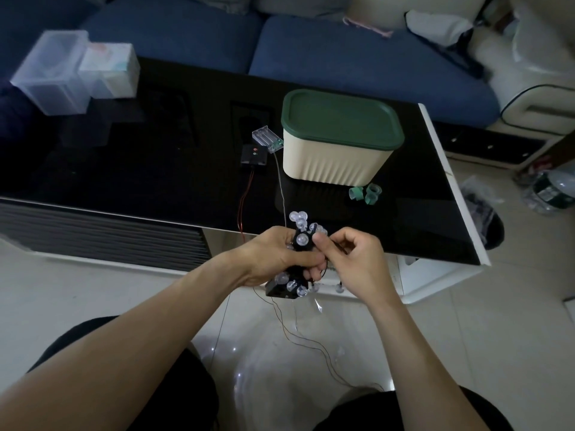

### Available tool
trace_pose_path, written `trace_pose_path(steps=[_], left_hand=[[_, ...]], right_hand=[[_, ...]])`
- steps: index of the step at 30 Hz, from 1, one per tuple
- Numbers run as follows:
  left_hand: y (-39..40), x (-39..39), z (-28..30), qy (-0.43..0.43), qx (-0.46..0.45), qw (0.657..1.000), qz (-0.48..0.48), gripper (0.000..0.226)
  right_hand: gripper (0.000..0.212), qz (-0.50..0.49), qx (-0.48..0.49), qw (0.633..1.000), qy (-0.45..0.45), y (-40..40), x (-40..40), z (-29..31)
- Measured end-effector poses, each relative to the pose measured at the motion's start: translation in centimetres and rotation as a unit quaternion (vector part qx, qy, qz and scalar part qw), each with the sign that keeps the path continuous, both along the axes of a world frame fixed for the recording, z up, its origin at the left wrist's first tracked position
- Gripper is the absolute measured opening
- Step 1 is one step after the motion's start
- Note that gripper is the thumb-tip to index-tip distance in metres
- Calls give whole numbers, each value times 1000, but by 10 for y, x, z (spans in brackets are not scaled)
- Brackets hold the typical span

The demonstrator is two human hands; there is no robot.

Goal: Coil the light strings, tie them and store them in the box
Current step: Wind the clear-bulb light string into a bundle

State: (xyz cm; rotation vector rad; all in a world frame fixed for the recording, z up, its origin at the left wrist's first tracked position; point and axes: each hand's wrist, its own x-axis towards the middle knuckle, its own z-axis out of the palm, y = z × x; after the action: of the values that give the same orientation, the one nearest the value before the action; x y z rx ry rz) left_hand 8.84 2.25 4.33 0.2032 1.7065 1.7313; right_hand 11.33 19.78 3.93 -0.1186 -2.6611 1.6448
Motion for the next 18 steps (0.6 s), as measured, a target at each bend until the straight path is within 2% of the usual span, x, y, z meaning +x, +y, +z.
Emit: trace_pose_path(steps=[7, 10, 13, 18], left_hand=[[6, -1, 10, -102, 64, 985, 123, 16], [2, -7, 14, -152, 129, 957, 210, 18], [-6, -14, 14, -161, 181, 927, 286, 19], [-8, -13, 12, -149, 160, 934, 281, 14]], right_hand=[[10, 88, -29, 995, -37, 9, -5, 6], [18, 113, 24, 989, -87, 14, -6, 4], [25, 86, 50, 992, -78, 17, -7, 1], [8, 36, -59, 997, -30, 7, -5, 1]])
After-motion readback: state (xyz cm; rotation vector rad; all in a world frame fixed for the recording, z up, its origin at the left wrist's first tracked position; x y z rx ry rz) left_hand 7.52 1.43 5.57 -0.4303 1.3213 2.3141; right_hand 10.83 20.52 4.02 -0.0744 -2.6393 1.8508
